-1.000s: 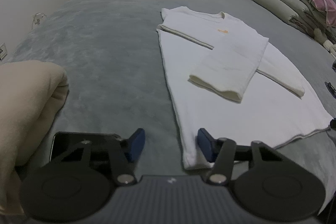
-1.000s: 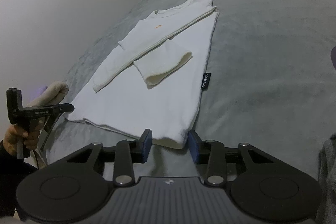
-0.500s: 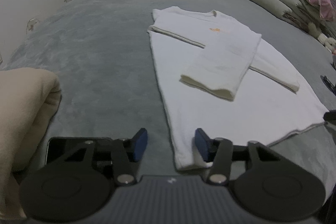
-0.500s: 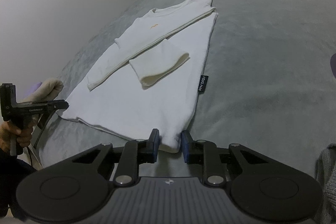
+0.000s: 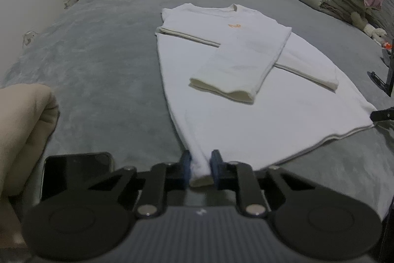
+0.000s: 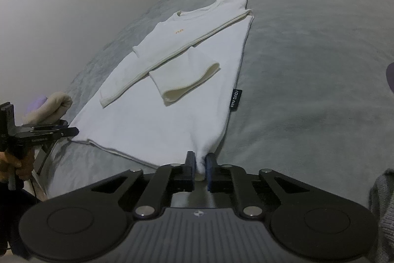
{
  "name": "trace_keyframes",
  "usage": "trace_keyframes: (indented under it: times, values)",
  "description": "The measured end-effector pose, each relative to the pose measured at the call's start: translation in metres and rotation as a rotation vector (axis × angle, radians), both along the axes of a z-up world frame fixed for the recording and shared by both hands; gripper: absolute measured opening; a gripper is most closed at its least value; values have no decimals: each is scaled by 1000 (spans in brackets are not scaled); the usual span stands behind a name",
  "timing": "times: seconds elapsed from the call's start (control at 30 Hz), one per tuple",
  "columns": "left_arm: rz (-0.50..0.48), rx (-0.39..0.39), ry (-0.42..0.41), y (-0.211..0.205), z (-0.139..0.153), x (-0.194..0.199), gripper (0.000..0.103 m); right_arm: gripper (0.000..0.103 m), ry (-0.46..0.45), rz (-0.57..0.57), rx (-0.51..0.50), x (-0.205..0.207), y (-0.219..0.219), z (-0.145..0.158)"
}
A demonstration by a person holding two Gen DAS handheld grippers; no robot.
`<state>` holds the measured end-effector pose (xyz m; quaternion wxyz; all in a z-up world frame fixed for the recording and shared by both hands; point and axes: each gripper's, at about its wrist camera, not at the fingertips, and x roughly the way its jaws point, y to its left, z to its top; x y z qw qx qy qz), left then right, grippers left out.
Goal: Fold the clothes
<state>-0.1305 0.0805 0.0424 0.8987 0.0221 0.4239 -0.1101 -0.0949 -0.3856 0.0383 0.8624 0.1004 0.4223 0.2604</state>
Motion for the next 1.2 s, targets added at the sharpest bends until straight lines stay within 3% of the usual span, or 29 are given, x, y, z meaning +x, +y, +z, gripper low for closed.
trace_keyframes:
  times: [0.37,0.7,0.9,1.07,1.2]
  values:
    - [92,-107,-28,12,15,9,10,8,-105,-52,21,2,2,30]
    - [198,-131,-57,16,27,48,10,8,-166,-115,-9,40,17,52]
    - [231,-131,-60,19,30,78,9,8,-159,-154,-22,72,22,54]
    - [258,-95,-14,18,16,115,10,8,-115,-174,-59,105,31,40]
    - [266,-74,38,21,-2,134,21,8,-64,-201,-61,122,31,25]
